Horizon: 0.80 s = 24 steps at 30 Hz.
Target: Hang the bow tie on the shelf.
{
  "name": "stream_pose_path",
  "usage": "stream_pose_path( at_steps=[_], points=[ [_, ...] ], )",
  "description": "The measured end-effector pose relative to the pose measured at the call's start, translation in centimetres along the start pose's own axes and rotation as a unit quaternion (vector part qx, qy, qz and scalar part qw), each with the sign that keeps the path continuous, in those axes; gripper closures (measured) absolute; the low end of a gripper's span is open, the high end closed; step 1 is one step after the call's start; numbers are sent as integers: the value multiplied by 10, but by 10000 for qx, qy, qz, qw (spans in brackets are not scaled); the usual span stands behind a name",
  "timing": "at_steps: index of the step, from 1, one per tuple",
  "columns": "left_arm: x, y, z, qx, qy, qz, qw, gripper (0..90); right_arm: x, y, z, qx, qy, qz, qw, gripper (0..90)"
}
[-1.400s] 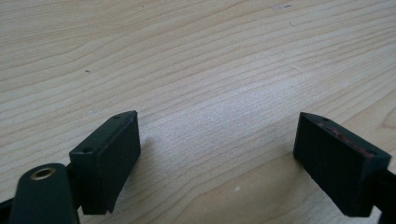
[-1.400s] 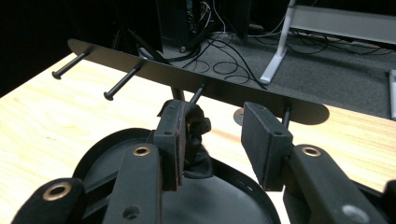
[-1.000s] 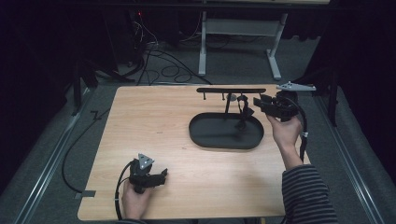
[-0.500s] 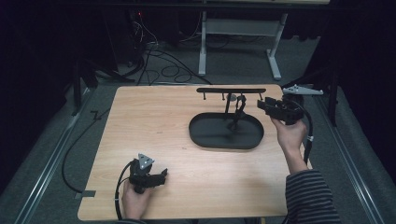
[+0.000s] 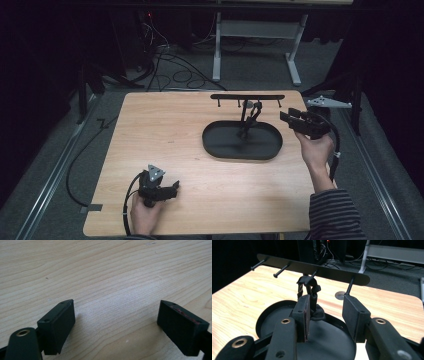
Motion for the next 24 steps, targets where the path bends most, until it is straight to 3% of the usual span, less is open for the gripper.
stream_pose_path(
  at_steps=[24],
  points=[
    [0, 0, 0, 1, 1, 0, 10000, 153, 1, -18, 20, -58, 94, -150, 9998, 592]
  ],
)
Point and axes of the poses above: each handheld gripper's, and its own axes: y roughly forward along the jaws, z roughly out of its underside, x roughly to its left, the point moved 8 cm from there along y, roughly forward along the jaws, and after that the axes turned 5 degrees about -y, right-handed, at the moved point
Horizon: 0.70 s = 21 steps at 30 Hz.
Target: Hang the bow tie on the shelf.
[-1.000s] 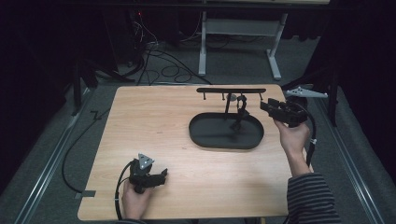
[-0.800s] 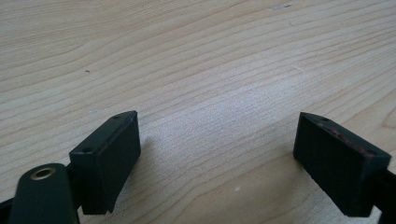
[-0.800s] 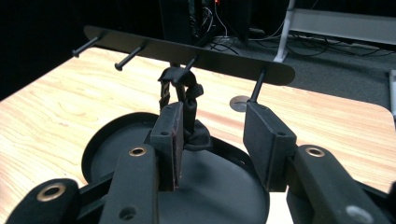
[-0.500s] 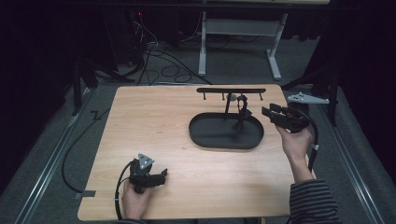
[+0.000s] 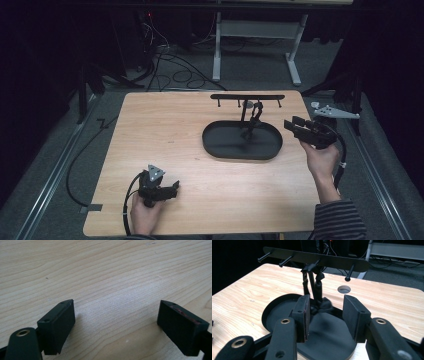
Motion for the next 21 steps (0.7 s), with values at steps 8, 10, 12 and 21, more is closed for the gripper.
stream_pose_path(
  at_steps=[8, 10, 12, 21],
  points=[
    [0, 0, 0, 0, -1, 0, 10000, 152, 2, -7, 5, -23, -3, -41, 10000, 588],
    [0, 0, 0, -1, -1, 0, 10000, 153, 3, -9, 5, -42, 17, -47, 10000, 588],
    [0, 0, 0, -1, -1, -1, 10000, 152, 3, -10, 7, -44, 28, -51, 10000, 587],
    [0, 0, 0, 0, -1, 0, 10000, 152, 4, -19, 16, -50, 92, -119, 9999, 578]
  ],
)
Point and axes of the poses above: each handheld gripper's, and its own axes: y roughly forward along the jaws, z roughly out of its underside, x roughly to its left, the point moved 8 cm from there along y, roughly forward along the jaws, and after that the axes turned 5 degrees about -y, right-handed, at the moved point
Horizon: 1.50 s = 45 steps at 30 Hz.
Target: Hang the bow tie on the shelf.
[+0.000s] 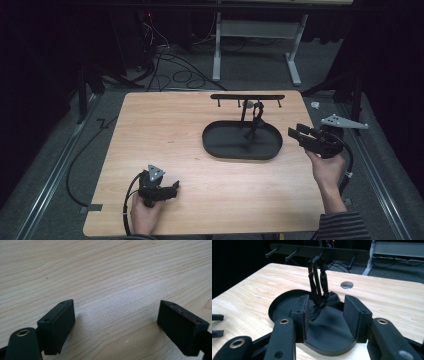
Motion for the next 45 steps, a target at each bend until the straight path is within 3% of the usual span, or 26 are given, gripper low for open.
stream_pose_path(
  at_steps=[18, 45],
  points=[
    [0, 0, 0, 0, 1, 0, 10000, 152, 7, -13, 17, -29, 67, -101, 9999, 577],
    [0, 0, 0, 0, 1, -1, 10000, 153, 25, -9, 42, 66, 141, -346, 9993, 577]
  ],
)
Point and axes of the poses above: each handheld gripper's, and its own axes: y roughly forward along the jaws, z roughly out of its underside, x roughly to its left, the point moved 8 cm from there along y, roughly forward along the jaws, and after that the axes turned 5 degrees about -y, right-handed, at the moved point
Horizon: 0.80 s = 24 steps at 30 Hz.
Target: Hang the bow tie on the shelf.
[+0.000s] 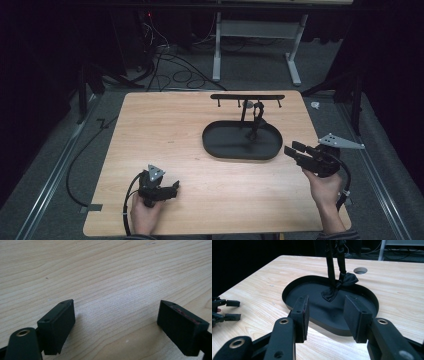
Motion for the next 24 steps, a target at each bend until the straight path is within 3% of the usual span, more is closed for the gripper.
stream_pose_path(
  at_steps=[24],
  points=[
    [0, 0, 0, 0, 0, -1, 10000, 152, 19, 8, 17, 25, 67, -290, 9996, 576]
  ],
)
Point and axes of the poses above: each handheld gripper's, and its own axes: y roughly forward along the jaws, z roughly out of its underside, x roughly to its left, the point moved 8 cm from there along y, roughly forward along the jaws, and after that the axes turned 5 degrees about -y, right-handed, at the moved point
